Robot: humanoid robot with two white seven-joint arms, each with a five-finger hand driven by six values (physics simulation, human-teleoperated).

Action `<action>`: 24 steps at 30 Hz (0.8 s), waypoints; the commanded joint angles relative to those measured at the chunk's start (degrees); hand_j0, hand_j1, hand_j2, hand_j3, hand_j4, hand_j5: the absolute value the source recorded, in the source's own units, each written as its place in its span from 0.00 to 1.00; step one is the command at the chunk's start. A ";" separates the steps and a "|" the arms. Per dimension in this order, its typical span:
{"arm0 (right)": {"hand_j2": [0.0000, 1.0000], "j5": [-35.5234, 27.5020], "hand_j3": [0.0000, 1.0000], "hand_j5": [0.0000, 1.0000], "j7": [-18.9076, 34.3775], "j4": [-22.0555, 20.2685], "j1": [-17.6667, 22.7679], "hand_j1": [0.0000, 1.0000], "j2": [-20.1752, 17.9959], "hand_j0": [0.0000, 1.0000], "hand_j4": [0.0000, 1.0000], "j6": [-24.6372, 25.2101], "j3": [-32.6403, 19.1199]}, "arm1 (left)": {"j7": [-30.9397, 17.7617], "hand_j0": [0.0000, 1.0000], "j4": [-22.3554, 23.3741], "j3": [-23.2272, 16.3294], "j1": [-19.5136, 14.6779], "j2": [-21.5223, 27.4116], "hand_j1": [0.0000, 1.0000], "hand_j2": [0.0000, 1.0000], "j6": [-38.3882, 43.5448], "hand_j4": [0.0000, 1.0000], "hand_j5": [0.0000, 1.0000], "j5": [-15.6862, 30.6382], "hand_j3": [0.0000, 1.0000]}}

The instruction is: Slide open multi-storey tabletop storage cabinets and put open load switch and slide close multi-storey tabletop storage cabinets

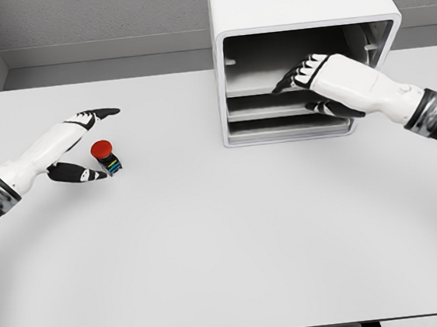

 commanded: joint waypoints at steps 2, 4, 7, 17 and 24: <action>0.73 -0.38 0.73 0.73 -0.09 1.29 -0.44 0.73 1.20 0.73 0.73 0.06 0.33 | 0.03 1.00 0.35 -0.01 0.00 -0.02 1.00 1.00 0.15 1.00 1.00 0.73 1.00; 0.73 -0.38 0.73 0.73 -0.01 2.00 -0.79 0.73 1.73 0.73 0.73 0.06 0.33 | 0.03 1.00 0.96 -0.01 -0.88 0.07 1.00 1.00 0.15 1.00 1.00 0.55 1.00; 0.73 -0.47 0.73 0.73 -0.09 3.49 -1.58 0.73 1.99 0.73 0.73 0.06 0.33 | 0.03 1.00 1.93 -0.18 -1.41 0.07 1.00 1.00 0.15 1.00 1.00 0.46 1.00; 0.74 -0.47 0.74 0.74 -0.01 6.30 -2.81 0.74 3.31 0.74 0.74 0.06 1.47 | 0.03 1.00 1.76 -7.13 -3.08 5.60 1.00 1.00 0.15 1.00 1.00 -3.49 1.00; 0.74 -0.38 0.74 0.74 -0.01 6.65 -3.52 0.74 5.07 0.74 0.74 0.06 2.35 | 0.03 1.00 4.22 -7.57 -5.63 5.60 1.00 1.00 0.15 1.00 1.00 -6.65 1.00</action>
